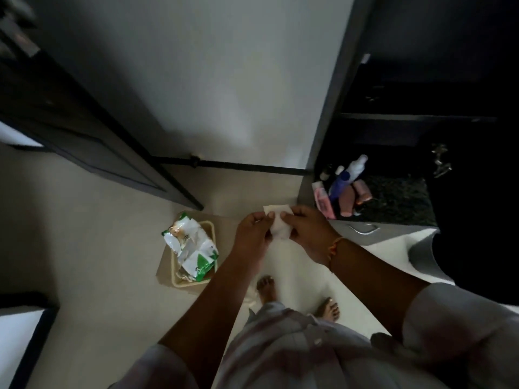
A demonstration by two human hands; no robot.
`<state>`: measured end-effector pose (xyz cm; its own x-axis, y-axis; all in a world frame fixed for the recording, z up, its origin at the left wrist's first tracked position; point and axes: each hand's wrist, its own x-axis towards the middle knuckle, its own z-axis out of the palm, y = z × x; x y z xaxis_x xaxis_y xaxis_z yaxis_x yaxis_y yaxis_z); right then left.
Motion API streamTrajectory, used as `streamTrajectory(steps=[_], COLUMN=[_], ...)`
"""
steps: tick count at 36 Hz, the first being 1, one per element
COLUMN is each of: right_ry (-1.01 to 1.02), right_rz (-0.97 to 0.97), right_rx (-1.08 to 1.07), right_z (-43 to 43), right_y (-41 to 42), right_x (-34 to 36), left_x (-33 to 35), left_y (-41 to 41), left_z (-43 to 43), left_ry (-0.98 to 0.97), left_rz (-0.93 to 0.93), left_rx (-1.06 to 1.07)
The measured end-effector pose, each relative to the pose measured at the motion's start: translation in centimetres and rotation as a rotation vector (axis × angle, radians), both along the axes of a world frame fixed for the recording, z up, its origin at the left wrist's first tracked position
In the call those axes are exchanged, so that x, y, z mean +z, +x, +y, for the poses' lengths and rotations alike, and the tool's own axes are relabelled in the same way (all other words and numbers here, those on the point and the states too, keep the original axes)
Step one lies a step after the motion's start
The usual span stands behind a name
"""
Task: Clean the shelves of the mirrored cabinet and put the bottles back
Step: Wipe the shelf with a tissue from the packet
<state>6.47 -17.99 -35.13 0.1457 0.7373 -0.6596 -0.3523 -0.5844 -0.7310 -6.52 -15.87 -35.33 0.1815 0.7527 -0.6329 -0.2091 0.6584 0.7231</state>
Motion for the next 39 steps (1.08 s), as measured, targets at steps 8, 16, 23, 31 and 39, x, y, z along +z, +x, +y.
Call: streamTrajectory(steps=[8,16,23,31,39], right_ry=[0.05,0.093,0.067,0.118,0.08], right_rz=[0.046,-0.025,-0.315,-0.31,-0.585], right_rx=[-0.305,-0.495,-0.473,-0.401,-0.243], right_z=[-6.3,-11.4,-13.9,-15.5,-15.0], right_y=[7.4,13.4,17.3,20.0,22.8], right_x=[0.3,-0.9,-2.8,-4.1,-6.9], left_x=[-0.7,-1.2,-1.8,-4.6,-7.9], left_y=[9.0,16.8,21.9,25.4,28.8], left_z=[-3.3,-6.0,-8.3,-8.9,-9.0], left_ry=[-0.022,-0.07,-0.283,-0.296,-0.21], left_rz=[0.004,-0.006,0.133,0.14,0.194], left_rx=[-0.116,-0.279,-0.414,-0.308,-0.377])
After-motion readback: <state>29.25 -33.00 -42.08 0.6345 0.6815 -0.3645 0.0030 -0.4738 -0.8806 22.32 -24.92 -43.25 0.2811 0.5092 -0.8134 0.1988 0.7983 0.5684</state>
